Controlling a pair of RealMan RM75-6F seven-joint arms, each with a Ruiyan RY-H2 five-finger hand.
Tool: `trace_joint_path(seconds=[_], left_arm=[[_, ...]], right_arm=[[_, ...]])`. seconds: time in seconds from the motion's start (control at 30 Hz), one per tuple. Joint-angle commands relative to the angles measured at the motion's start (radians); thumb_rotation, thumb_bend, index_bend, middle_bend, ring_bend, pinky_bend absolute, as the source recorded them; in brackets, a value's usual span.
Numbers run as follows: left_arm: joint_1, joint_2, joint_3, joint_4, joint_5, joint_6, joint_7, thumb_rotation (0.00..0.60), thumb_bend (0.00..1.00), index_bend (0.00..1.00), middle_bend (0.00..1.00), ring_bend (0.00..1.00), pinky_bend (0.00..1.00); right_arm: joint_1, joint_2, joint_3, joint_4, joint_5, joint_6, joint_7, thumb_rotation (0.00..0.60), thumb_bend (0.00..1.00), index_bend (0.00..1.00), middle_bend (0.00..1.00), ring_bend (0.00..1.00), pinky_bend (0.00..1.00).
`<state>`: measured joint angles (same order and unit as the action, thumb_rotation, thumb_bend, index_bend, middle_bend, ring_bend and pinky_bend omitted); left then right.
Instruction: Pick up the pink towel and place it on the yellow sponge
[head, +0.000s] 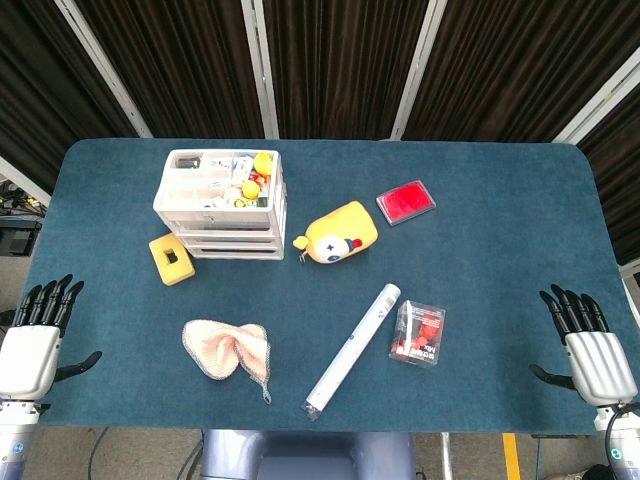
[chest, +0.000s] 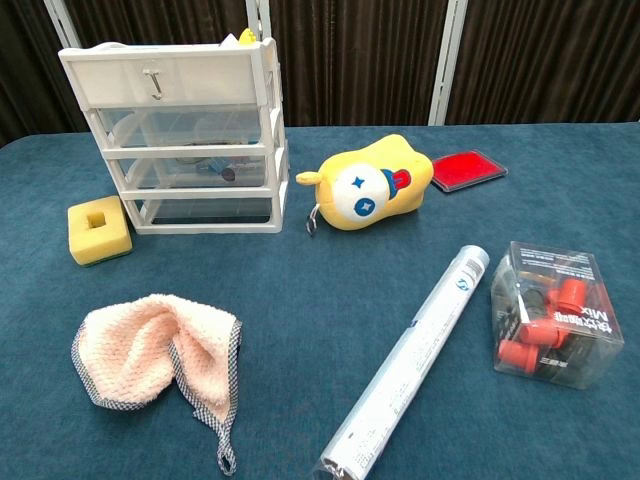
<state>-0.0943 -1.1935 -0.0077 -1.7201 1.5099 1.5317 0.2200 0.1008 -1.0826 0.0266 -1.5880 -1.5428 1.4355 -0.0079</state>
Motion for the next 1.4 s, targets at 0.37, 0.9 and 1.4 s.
trace_joint_path(seconds=[0.37, 0.9, 1.4], left_arm=[[-0.002, 0.011, 0.009, -0.015, 0.005, -0.030, 0.020, 0.595, 0.07, 0.04, 0.00, 0.00, 0.00], [-0.145, 0.020, -0.002, -0.209, -0.082, -0.298, 0.229, 0.597, 0.08, 0.09, 0.00, 0.00, 0.02], [-0.415, -0.156, -0.047, -0.221, -0.353, -0.589, 0.617, 0.595, 0.09, 0.12, 0.00, 0.00, 0.06]], right_arm=[[-0.003, 0.003, -0.001, -0.004, 0.001, 0.002, 0.002, 0.600, 0.01, 0.00, 0.00, 0.00, 0.00], [-0.006, 0.005, -0.002, -0.006, 0.001, 0.005, 0.007, 0.600, 0.01, 0.00, 0.00, 0.00, 0.00], [-0.004, 0.007, 0.005, 0.000, 0.014, -0.002, 0.025, 0.600, 0.01, 0.00, 0.00, 0.00, 0.00]])
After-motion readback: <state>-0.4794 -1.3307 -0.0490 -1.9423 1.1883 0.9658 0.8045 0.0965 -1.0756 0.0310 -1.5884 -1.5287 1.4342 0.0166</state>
